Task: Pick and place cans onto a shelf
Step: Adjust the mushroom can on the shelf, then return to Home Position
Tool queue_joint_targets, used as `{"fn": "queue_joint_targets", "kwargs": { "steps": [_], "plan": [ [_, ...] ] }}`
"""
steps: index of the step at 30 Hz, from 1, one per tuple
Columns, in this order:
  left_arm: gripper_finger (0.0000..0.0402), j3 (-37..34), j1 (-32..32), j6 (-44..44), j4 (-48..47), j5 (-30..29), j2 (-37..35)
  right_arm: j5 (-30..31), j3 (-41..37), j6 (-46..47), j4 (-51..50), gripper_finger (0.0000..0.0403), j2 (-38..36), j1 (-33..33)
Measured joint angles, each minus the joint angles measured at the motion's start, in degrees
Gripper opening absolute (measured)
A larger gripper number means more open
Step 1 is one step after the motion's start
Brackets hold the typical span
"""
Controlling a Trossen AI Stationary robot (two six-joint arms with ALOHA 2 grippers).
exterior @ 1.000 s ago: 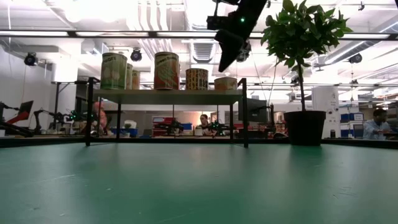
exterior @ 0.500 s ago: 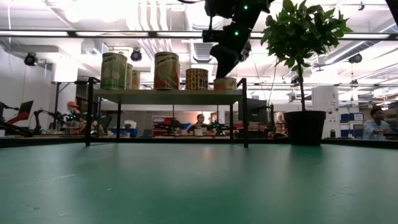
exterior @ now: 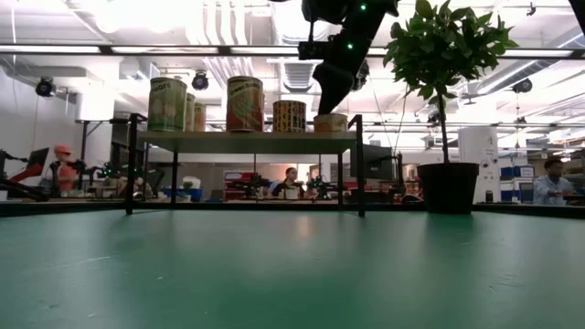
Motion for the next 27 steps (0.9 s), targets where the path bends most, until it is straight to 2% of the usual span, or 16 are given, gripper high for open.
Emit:
{"fn": "queue_joint_targets", "kwargs": {
  "steps": [4, 15, 22, 27],
  "plan": [
    [0.0081, 0.0, -0.02, 0.02, 0.0, 0.0, 0.0, -1.48, 0.0, 0.0, -0.55, 0.0013, 0.0, 0.02],
    [0.0081, 0.0, -0.01, 0.31, -0.25, 0.0, -0.01, -0.86, 0.0, 0.67, -0.35, 0.0013, -2.31, 1.25],
    [0.0081, -0.85, -1.02, 0.32, -3.92, 0.0, -0.43, -0.85, -1.09, 2.54, 0.28, 0.0013, -6.58, 7.12],
    [0.0081, -0.92, -5.69, -4.0, -10.63, 0.01, -2.82, -0.91, -6.7, 2.36, 6.69, 0.0013, -10.04, 12.99]
  ]
}}
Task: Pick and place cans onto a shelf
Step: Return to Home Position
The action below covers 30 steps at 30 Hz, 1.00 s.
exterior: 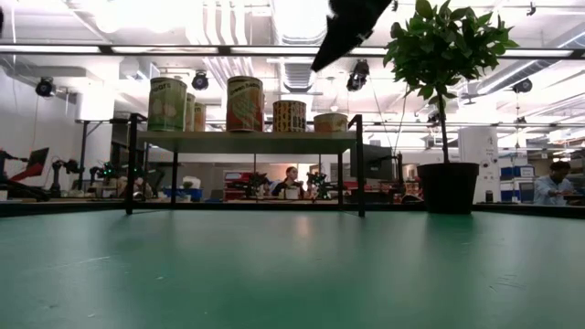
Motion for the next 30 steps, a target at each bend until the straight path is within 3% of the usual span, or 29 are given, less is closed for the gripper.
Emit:
{"fn": "queue_joint_targets", "kwargs": {
  "steps": [6, 12, 21, 30],
  "plan": [
    [0.0081, 0.0, -10.17, -10.64, -13.14, 0.07, -3.66, 0.02, -12.46, -0.37, 12.77, 0.0013, -7.2, 5.47],
    [0.0081, -2.0, -16.65, -17.28, -15.19, 0.06, -5.71, -0.04, -27.63, -1.64, 28.34, 0.0013, -16.79, 7.3],
    [0.0081, -8.4, -17.35, -20.51, -14.98, 0.03, -10.86, -2.2, -46.12, -2.93, 43.8, 0.0013, -30.7, 7.25],
    [0.0077, -19.58, -17.29, -24.63, -11.88, -2.93, -25.68, -3.21, -57.33, -5.44, 47.96, 0.0013, -43.28, 7.23]
  ]
}}
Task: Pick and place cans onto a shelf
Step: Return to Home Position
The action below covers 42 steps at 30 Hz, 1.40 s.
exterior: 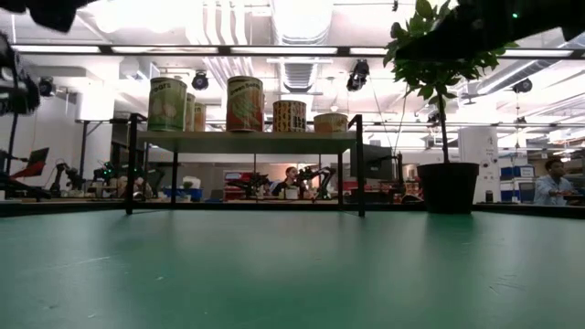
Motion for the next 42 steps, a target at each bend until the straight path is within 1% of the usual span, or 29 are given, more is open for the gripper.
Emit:
{"fn": "queue_joint_targets", "kwargs": {
  "steps": [3, 7, 11, 14, 17, 19, 24, 27, 30, 33, 35, 36, 40, 42],
  "plan": [
    [0.0066, -3.55, 0.0, 0.62, 2.66, -0.48, -6.24, 0.0, -2.62, -1.3, 0.72, 0.0013, -4.02, 0.0],
    [0.0046, -4.86, 0.0, 3.47, 6.86, -0.53, -13.04, -0.01, -5.59, -3.5, 0.78, 0.0013, -9.38, 0.0],
    [0.0028, -6.48, 0.02, 2.73, 7.39, -0.71, -17.97, -0.02, -9.04, -4.37, 0.8, 0.0012, -14.92, 0.0],
    [0.0012, -8.24, 0.02, 5.61, 11.76, -0.71, -19.99, -0.14, -11.92, -4.46, 0.78, 0.0009, -19.11, 0.0],
    [0.0002, -9.54, 0.04, 8.43, 14.88, -0.69, -21.0, -0.26, -14.62, -5.23, 0.81, 0.0009, -23.61, 0.0],
    [0.0002, -10.48, 0.24, 8.65, 15.65, -0.69, -21.58, -0.39, -16.39, -5.5, 0.81, 0.0009, -26.34, 0.0],
    [0.0, -13.92, 1.94, 8.86, 19.87, -0.67, -21.94, -3.28, -20.39, -4.0, 0.78, 0.0008, -33.59, -0.02],
    [0.0, -17.09, 4.0, 11.81, 26.72, -0.67, -21.88, -3.32, -22.3, -3.2, 0.78, 0.0008, -37.73, -0.02],
    [0.0, -20.75, 6.86, 16.78, 35.63, 0.18, -21.93, -3.36, -23.92, -3.02, 1.29, 0.0008, -41.56, -0.01],
    [0.0, -24.2, 10.02, 20.95, 42.05, 4.33, -22.07, -3.4, -26.12, -3.34, 1.93, 0.0008, -43.83, 0.0],
    [0.0, -25.0, 12.12, 21.6, 42.38, 7.23, -22.04, -3.84, -27.07, -4.15, 3.83, 0.0008, -43.88, 0.0],
    [0.0, -24.96, 13.09, 20.4, 41.01, 7.98, -21.93, -4.7, -27.28, -4.65, 4.96, 0.0008, -43.48, -0.02],
    [0.0, -25.03, 16.85, 18.63, 38.33, 10.82, -20.89, -6.18, -27.31, -4.9, 4.08, 0.0008, -42.61, -0.02],
    [0.0, -25.03, 18.38, 17.8, 35.01, 11.38, -20.19, -7.44, -27.31, -5.35, 3.53, 0.0008, -42.32, -0.02]
  ]
}}
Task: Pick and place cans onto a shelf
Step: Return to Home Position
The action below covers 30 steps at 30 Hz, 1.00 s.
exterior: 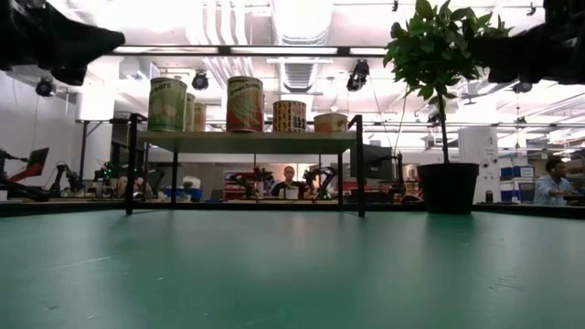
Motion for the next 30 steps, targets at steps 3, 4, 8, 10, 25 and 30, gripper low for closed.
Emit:
{"fn": "queue_joint_targets", "kwargs": {
  "steps": [3, 4, 8, 10, 25, 30],
  "plan": [
    [0.0, 0.0, 1.67, 0.55, -1.22, -1.96, 0.77, 0.57, -0.02, -1.96, -3.24, 0.0009, 0.31, 0.02],
    [0.0, 0.03, 1.84, 1.58, -1.85, -3.36, 0.98, 1.24, -0.02, -2.4, -4.57, 0.0009, 0.42, 0.0],
    [0.0, 0.28, 1.84, 0.4, -2.36, -5.59, 1.74, 1.96, -0.02, -2.03, -10.01, 0.0009, 0.53, 0.0],
    [0.0, 0.48, 1.84, 0.19, -2.13, -5.6, 1.95, 1.65, 0.02, -1.56, -10.05, 0.0009, 1.06, 0.0],
    [0.0, 0.5, 1.84, 0.26, -2.32, -5.62, 2.16, 1.65, 0.35, 4.06, -10.5, 0.0009, 1.24, 0.0],
    [0.0, 0.52, 1.84, 0.27, -2.32, -5.62, 2.2, 1.67, 0.35, 4.06, -10.5, 0.0009, 1.21, 0.0]
  ]
}}
